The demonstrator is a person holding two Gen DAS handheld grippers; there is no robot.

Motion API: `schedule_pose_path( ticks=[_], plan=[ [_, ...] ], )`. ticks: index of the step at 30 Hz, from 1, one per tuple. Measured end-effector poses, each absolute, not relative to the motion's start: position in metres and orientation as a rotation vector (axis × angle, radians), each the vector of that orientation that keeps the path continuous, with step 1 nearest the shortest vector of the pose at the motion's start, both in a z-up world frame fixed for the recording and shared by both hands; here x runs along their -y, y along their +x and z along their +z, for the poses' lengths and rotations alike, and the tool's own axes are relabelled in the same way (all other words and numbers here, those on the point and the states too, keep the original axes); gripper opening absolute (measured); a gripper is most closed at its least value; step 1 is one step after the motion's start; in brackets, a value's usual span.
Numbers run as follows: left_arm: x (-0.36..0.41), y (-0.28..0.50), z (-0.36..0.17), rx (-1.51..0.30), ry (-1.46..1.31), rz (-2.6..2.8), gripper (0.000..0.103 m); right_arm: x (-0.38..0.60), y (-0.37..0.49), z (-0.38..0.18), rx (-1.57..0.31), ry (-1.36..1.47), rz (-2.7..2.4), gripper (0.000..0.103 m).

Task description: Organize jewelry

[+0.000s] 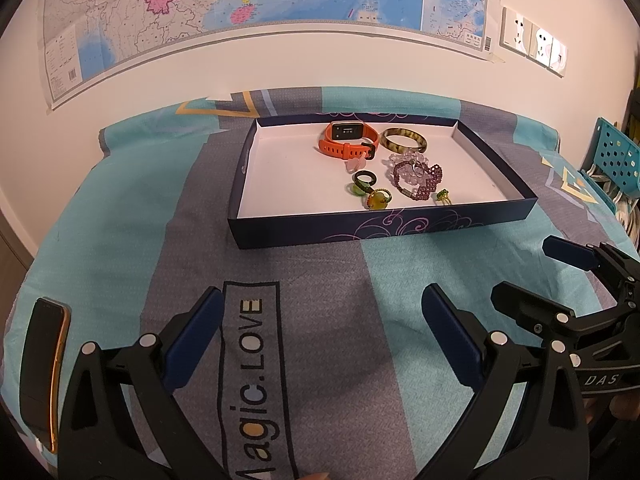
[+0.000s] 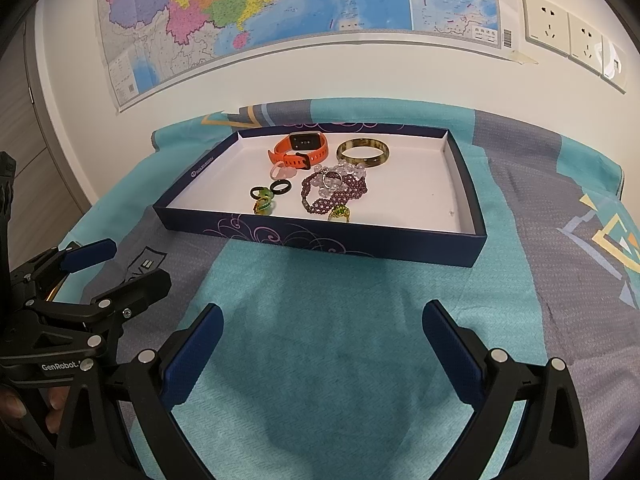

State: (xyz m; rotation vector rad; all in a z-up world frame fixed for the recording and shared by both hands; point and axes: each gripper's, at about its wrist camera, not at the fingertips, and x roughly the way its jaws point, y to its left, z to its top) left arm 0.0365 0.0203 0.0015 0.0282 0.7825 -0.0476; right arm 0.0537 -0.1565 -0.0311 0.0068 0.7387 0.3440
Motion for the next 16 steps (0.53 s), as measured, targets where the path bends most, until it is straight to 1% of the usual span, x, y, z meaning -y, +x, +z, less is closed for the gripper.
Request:
schedule_pose_path(
  ticks=[10,16],
  plan=[
    [-0.020,0.042,-0.002,-0.807,0.020,-0.056,0.097,0.160,0.056,-0.031,-0.738,-0.010,0.343,0.096],
    [-0.034,0.046,-0.004,-0.821,-0.008,-0.047,0.097,0.203,0.068,-0.035,-0.792,-0.019,0.307,0.096]
  ],
)
